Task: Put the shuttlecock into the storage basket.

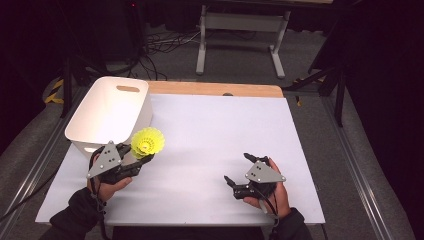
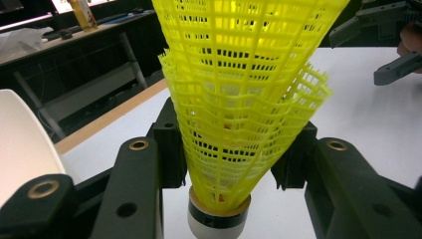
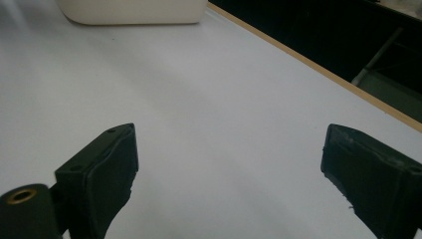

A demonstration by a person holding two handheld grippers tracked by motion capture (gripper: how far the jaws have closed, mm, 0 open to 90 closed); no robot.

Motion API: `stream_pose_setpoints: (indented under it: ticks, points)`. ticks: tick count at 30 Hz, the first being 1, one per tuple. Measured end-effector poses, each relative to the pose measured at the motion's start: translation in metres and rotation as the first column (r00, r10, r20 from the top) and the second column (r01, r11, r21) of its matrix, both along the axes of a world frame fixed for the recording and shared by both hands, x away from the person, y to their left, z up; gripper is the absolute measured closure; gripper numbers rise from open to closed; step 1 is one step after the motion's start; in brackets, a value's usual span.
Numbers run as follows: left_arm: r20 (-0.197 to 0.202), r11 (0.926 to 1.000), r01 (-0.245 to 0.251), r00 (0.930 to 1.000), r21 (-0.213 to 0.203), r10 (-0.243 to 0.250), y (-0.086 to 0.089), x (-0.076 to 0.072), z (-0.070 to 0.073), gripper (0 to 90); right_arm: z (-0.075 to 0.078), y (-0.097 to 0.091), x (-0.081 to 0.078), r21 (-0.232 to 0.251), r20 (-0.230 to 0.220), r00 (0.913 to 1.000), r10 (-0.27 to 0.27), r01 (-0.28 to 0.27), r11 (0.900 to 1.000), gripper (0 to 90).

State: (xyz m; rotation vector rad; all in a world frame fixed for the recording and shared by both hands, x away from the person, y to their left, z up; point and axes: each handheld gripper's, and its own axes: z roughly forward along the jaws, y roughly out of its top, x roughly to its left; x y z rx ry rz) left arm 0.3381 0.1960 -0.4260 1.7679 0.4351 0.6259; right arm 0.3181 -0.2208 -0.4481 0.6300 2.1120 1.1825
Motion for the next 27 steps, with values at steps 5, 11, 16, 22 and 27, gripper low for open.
stream_pose_setpoints:
  ticks: [5, 11, 16, 22, 27]
  points:
    - [0.011, 0.9999, -0.011, 0.9999, -0.009, 0.011, 0.003, -0.002, 0.003, 56.7, 0.000, 0.000, 0.001, 0.001, -0.003, 1.0000, 0.001, -0.001, 1.0000, 8.8]
    - [0.017, 0.9998, -0.012, 0.9998, -0.015, 0.012, 0.005, -0.003, 0.006, 56.7, 0.000, 0.000, 0.000, 0.003, -0.006, 1.0000, 0.000, 0.000, 1.0000, 8.9]
    - [0.026, 0.9997, -0.016, 0.9995, -0.018, 0.017, 0.008, -0.004, 0.009, 56.7, 0.000, 0.000, 0.001, 0.006, -0.010, 0.9999, 0.004, -0.004, 1.0000, 9.1]
    - [0.042, 0.9995, -0.023, 0.9988, -0.020, 0.024, 0.011, -0.008, 0.013, 56.8, -0.001, 0.000, 0.001, 0.008, -0.016, 0.9999, 0.001, -0.001, 1.0000, 9.3]
    - [0.048, 0.9995, -0.023, 0.9985, -0.023, 0.025, 0.013, -0.009, 0.014, 56.7, -0.001, 0.000, 0.002, 0.010, -0.016, 0.9999, -0.002, 0.002, 1.0000, 9.3]
